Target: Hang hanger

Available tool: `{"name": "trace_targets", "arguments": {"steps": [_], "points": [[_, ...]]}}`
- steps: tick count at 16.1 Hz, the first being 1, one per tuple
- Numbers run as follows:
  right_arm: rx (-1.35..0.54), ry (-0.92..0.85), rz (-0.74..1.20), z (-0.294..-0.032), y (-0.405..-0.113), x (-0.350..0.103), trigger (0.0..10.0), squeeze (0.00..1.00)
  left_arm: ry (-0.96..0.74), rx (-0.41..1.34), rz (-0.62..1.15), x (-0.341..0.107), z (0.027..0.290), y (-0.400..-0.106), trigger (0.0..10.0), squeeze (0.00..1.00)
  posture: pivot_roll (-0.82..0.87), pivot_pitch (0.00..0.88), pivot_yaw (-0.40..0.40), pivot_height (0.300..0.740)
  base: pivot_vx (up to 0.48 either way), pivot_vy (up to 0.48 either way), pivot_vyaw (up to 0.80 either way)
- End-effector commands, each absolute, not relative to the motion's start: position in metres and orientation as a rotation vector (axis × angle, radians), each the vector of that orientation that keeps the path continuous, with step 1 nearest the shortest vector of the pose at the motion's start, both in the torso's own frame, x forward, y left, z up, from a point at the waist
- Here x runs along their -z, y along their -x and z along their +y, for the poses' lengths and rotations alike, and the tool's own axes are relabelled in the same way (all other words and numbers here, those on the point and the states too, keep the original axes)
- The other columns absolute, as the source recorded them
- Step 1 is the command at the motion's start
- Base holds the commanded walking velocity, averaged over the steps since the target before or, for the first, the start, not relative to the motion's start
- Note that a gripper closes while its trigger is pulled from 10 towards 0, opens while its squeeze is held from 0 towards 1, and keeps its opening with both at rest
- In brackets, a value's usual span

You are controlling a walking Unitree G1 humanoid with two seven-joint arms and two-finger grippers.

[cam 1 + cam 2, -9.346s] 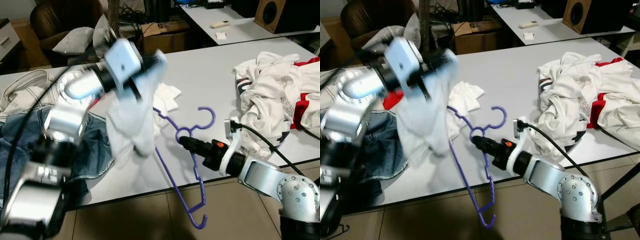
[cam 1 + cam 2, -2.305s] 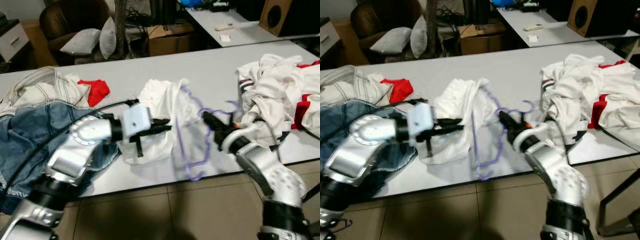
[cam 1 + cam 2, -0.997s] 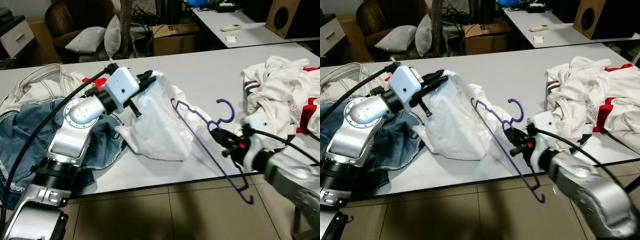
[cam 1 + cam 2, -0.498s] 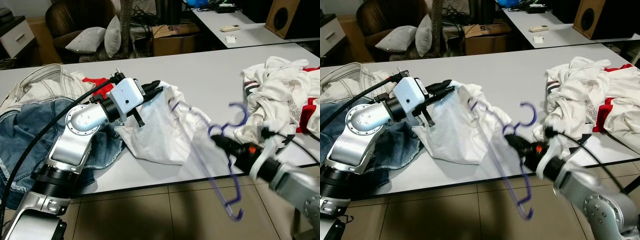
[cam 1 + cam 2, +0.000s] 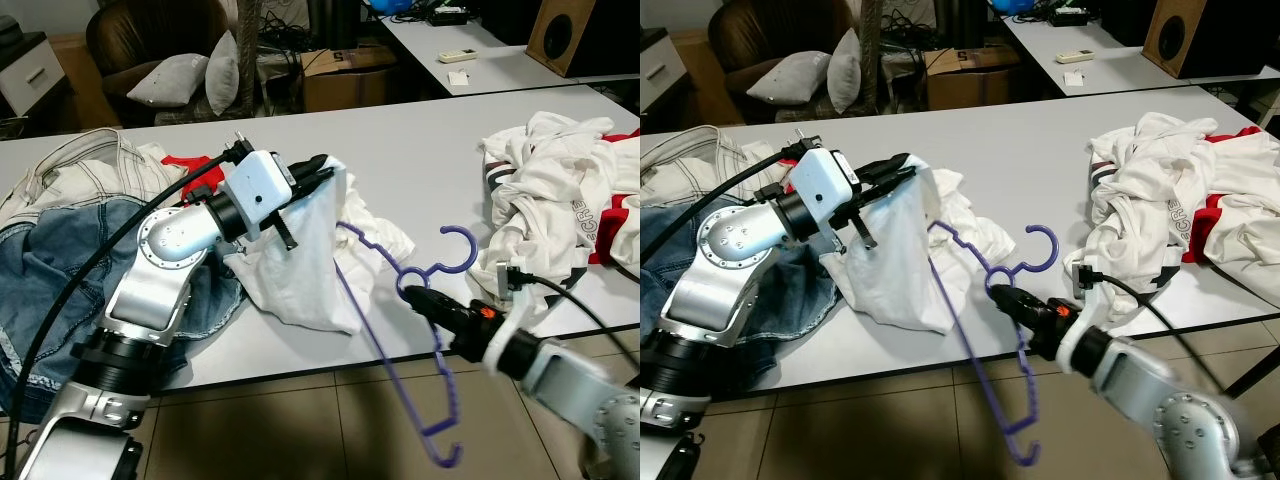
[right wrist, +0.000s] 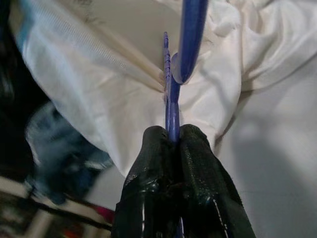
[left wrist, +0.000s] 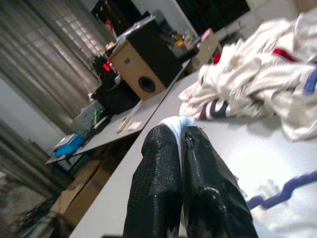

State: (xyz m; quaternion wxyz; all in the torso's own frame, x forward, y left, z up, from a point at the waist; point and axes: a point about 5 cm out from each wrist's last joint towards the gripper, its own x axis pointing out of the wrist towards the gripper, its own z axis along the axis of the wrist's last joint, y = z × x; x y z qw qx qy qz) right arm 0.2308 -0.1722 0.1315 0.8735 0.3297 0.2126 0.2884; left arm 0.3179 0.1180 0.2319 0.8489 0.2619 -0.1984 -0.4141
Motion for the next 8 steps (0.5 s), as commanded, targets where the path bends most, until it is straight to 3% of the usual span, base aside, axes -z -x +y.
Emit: {"name": "trace_targets", "arguments": {"steps": [1,4,8], "points": [[-0.567,-0.773,0.433,-0.178,-0.235,-0.132,10.0,0.0,-0.542,0.908,-0.474,-0.243,0.115,-0.314,0.0,0.0,0.02,0.0,0.071,0.74,0.0,0.0,0.0],[-0.512,-0.919,0.418,-0.184,-0.242,-0.124,10.0,0.0,-0.507,1.053,-0.476,-0.238,0.109,-0.299,0.0,0.0,0.02,0.0,0.073,0.74,0.0,0.0,0.0],[-0.474,-1.036,0.404,-0.187,-0.254,-0.121,10.0,0.0,-0.529,1.261,-0.301,-0.212,0.106,-0.283,0.0,0.0,0.03,0.0,0.069,0.74,0.0,0.0,0.0]]}}
